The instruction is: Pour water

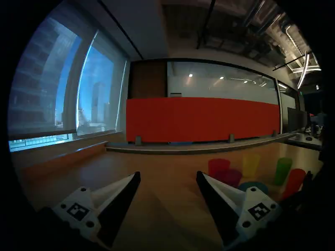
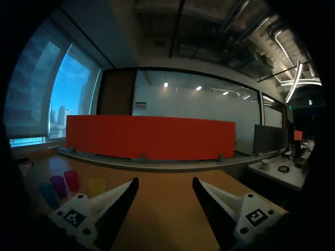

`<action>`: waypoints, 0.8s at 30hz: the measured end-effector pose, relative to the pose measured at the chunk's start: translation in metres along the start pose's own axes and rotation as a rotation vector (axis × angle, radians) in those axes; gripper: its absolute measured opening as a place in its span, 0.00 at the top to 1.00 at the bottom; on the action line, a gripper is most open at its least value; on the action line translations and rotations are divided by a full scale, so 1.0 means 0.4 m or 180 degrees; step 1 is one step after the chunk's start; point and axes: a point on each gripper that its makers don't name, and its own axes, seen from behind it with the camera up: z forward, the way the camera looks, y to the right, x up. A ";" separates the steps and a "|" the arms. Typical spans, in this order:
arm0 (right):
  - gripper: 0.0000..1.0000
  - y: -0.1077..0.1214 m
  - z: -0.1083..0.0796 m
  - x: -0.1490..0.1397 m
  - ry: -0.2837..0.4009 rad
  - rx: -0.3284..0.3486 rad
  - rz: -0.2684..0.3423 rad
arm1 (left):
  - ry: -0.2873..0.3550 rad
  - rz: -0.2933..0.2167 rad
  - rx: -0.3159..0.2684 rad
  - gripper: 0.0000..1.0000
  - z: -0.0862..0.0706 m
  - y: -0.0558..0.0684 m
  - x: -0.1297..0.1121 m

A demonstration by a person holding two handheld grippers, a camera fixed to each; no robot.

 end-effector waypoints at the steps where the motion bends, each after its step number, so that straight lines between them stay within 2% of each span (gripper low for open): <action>1: 0.01 -0.004 -0.001 -0.004 0.0006 0.0022 -0.0005 | 0.0000 0.0000 0.0000 0.01 0.000 0.000 0.000; 14: 0.01 -0.060 -0.002 -0.032 0.0143 0.0258 0.0038 | 0.0000 0.0001 0.0000 0.01 -0.001 -0.001 0.001; 24: 0.00 -0.066 0.007 -0.059 0.0258 0.0256 0.0122 | 0.0000 0.0001 0.0001 0.01 -0.003 -0.001 0.000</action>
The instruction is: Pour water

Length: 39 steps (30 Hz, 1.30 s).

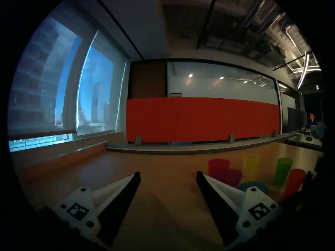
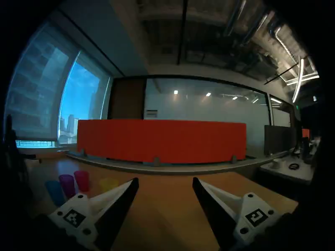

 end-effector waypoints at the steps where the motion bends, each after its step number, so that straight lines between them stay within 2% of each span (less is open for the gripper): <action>1: 0.00 0.002 0.002 -0.002 0.0011 -0.0006 0.0023 | 0.0000 0.0000 0.0000 0.00 0.000 0.000 0.000; 5: 0.00 0.012 0.010 -0.018 0.0031 -0.0058 0.0088 | 0.0001 0.0000 0.0000 0.01 0.000 -0.001 0.001; 14: 0.01 0.010 0.022 -0.057 0.0011 -0.0075 0.0049 | 0.0000 0.0000 -0.0001 0.01 0.001 0.000 0.000; 26: 0.01 0.019 0.039 -0.110 -0.0122 -0.0100 0.0160 | 0.0001 0.0000 0.0000 0.01 0.001 -0.001 0.000; 39: 0.01 0.024 0.042 -0.146 -0.0219 -0.0139 0.0081 | 0.0000 0.0001 0.0000 0.01 0.001 -0.002 0.001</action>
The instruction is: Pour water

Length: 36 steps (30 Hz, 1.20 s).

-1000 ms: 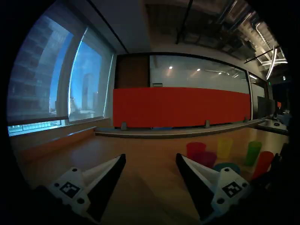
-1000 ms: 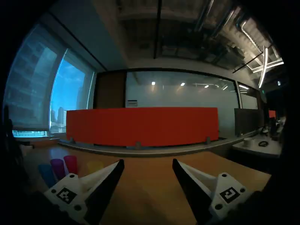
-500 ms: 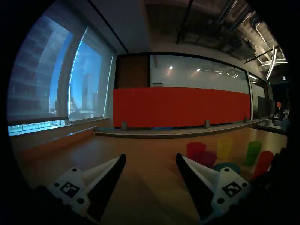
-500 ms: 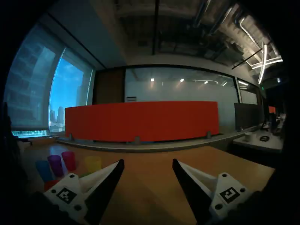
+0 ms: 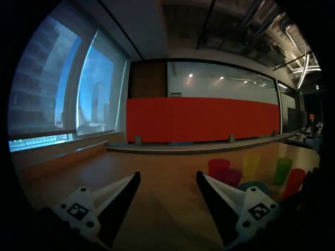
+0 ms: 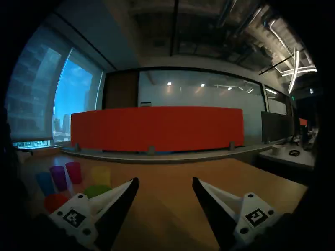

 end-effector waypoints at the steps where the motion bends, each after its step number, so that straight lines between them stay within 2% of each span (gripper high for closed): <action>1: 0.01 0.001 0.000 -0.002 -0.0005 -0.0004 -0.0009 | 0.0000 0.0000 0.0000 0.01 0.000 0.000 0.000; 36: 0.01 0.005 0.002 -0.006 -0.0066 -0.0024 -0.0029 | 0.0000 -0.0001 -0.0001 0.01 0.002 0.000 -0.001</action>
